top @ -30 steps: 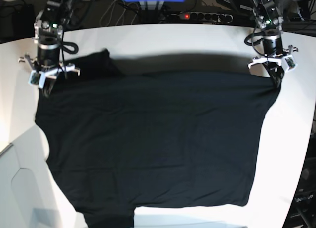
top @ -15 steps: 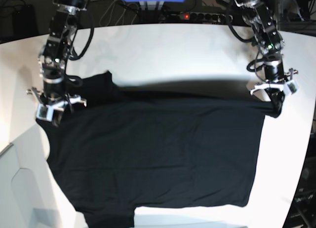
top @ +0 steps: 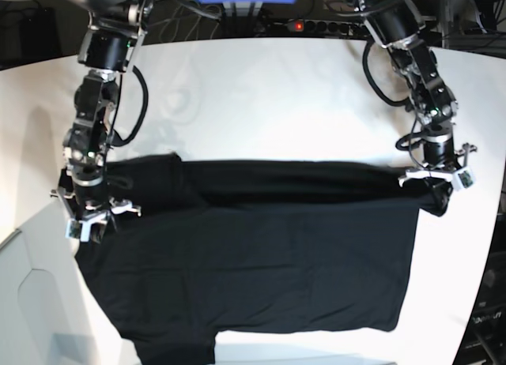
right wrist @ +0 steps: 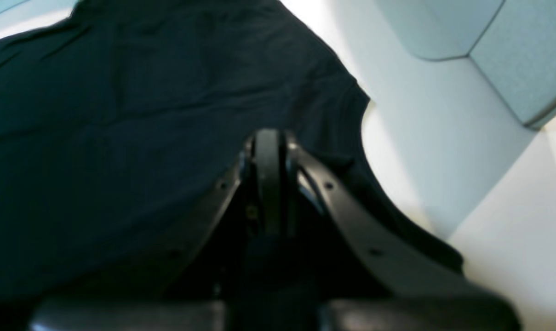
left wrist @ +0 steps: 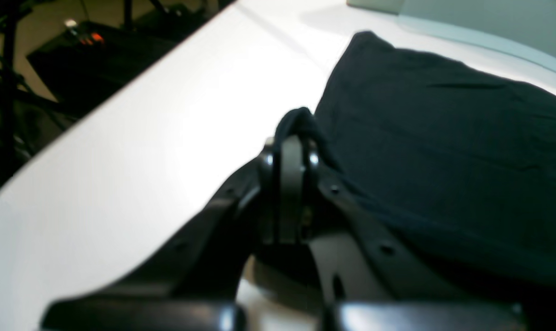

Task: Fold the T-shirt properly
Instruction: 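Drag the held shoulder edge across the table with both grippers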

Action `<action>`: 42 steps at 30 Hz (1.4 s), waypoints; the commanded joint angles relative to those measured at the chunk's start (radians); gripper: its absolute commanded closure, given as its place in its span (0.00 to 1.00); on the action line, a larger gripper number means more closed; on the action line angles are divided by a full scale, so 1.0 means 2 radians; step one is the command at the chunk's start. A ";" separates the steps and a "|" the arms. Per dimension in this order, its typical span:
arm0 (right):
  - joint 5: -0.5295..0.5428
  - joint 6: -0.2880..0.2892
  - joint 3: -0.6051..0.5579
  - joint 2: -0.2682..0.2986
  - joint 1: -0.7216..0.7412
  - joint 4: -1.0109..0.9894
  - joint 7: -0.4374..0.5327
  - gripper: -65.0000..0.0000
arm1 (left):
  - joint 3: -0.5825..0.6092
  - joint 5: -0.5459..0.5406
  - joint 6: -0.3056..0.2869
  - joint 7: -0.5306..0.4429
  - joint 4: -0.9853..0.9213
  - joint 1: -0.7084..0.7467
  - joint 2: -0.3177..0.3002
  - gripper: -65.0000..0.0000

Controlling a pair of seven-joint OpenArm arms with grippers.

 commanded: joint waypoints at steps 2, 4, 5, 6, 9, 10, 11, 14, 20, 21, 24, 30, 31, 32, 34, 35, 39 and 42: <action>0.003 0.002 0.000 0.004 0.023 -0.004 0.014 1.00 | -0.003 -0.002 0.001 -0.013 -0.007 -0.012 -0.007 1.00; 0.003 0.002 0.000 0.004 0.034 -0.020 0.014 1.00 | 0.000 -0.002 0.001 -0.013 -0.017 -0.019 -0.013 1.00; 0.003 0.002 0.000 0.004 0.040 -0.026 0.014 1.00 | 0.000 -0.002 0.001 -0.013 -0.025 -0.020 -0.018 1.00; 0.003 0.002 0.001 0.004 0.044 -0.033 0.014 1.00 | 0.000 -0.003 0.001 -0.013 -0.033 -0.022 -0.020 1.00; 0.003 0.002 0.000 0.004 0.055 -0.050 0.016 1.00 | 0.000 -0.003 0.001 -0.013 -0.054 -0.036 -0.020 1.00; 0.003 0.002 0.000 0.004 0.058 -0.054 0.016 1.00 | 0.000 -0.003 0.001 -0.013 -0.060 -0.038 -0.021 1.00; 0.003 0.002 0.000 0.004 0.060 -0.057 0.017 1.00 | 0.000 -0.003 0.001 -0.013 -0.064 -0.040 -0.021 1.00; 0.003 0.002 0.000 0.004 0.067 -0.060 0.017 1.00 | 0.000 -0.003 0.001 -0.013 -0.067 -0.044 -0.030 1.00; 0.003 0.002 0.000 0.011 0.071 -0.060 0.017 1.00 | 0.001 -0.003 0.001 -0.013 -0.067 -0.050 -0.029 1.00; 0.003 0.002 0.000 0.011 0.072 -0.062 0.017 1.00 | 0.001 -0.003 0.001 -0.013 -0.067 -0.052 -0.029 1.00; 0.003 0.002 0.000 0.011 0.085 -0.080 0.018 1.00 | 0.001 -0.003 0.001 -0.013 -0.067 -0.053 -0.028 1.00; 0.003 0.002 0.000 0.011 0.086 -0.092 0.018 1.00 | 0.011 -0.003 0.001 -0.013 -0.067 -0.053 -0.029 1.00; 0.003 0.002 0.000 0.010 0.086 -0.092 0.018 1.00 | 0.020 -0.003 0.001 -0.013 -0.067 -0.053 -0.031 1.00; 0.003 0.002 0.000 0.009 0.086 -0.092 0.018 1.00 | 0.028 -0.003 0.001 -0.013 -0.067 -0.053 -0.031 1.00; 0.003 0.002 0.000 0.009 0.086 -0.092 0.018 1.00 | 0.039 -0.003 0.003 -0.013 -0.067 -0.054 -0.031 1.00; 0.003 0.002 0.000 0.009 0.086 -0.092 0.018 1.00 | 0.043 -0.003 0.003 -0.013 -0.067 -0.059 -0.032 1.00; 0.003 0.002 0.000 0.009 0.086 -0.092 0.018 1.00 | 0.044 -0.003 0.003 -0.013 -0.087 -0.077 -0.031 1.00; 0.003 0.002 0.000 0.010 0.085 -0.092 0.018 1.00 | 0.041 -0.003 0.003 -0.013 -0.106 -0.091 -0.031 1.00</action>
